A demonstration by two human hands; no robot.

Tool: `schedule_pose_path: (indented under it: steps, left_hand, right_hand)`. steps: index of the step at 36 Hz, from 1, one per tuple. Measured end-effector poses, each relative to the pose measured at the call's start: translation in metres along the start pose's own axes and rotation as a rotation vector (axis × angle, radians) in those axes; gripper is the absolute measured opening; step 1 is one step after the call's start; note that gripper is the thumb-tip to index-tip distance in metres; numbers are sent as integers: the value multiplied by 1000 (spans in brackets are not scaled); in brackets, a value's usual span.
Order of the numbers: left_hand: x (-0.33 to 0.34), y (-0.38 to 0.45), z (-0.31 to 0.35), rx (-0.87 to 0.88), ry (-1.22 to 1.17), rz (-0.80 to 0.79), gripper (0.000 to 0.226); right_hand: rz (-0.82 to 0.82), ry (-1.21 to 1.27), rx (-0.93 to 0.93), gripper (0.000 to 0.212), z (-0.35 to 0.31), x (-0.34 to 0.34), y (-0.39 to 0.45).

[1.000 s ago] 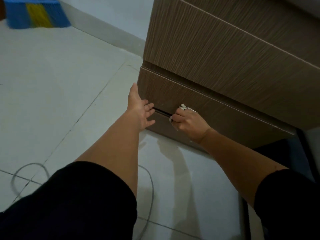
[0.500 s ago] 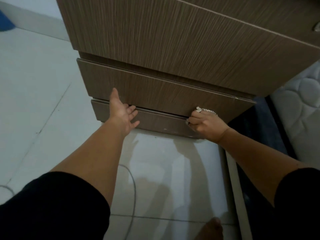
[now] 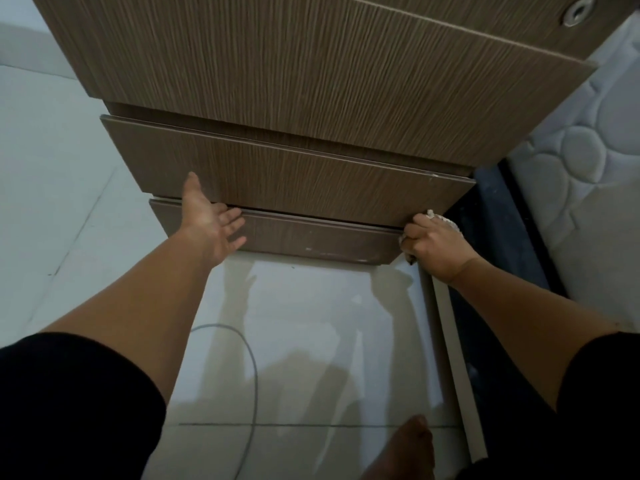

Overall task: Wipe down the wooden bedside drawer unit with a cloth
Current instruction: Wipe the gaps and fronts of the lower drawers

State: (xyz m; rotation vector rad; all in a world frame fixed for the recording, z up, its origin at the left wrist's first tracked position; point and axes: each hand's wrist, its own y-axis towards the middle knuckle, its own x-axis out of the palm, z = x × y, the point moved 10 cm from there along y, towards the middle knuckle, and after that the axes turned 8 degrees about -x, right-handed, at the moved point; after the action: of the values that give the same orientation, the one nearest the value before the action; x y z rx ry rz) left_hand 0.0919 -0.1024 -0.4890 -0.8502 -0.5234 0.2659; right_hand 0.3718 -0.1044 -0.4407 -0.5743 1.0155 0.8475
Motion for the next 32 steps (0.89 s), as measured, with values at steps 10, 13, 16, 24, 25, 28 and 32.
schedule_pose_path:
  steps: [10,13,16,24,25,28,32]
  left_hand:
    - [-40,-15,26,54,-84,78,81]
    - [-52,-19,33,67,-119,87,80]
    - [-64,-22,41,80,-148,96,79]
    - [-75,-25,65,90,-208,61,77]
    - [-74,-26,67,88,-210,44,77]
    - [-78,-25,69,77,-207,11,77]
    - [-91,-17,62,50,-188,33,77]
  right_hand:
    - [250,34,-68,26,-60,-85,97]
    - [375,31,-15,28,-74,-117,143]
    - [489,20,28,34,-85,-143,184]
    - [404,-74,-9,31,-113,-146,244]
    - [386,-88,-30,31,-116,-142,247]
    - [326,-105,-95,31,-127,-129,258]
    - [214,-123,-123,33,-136,-106,267]
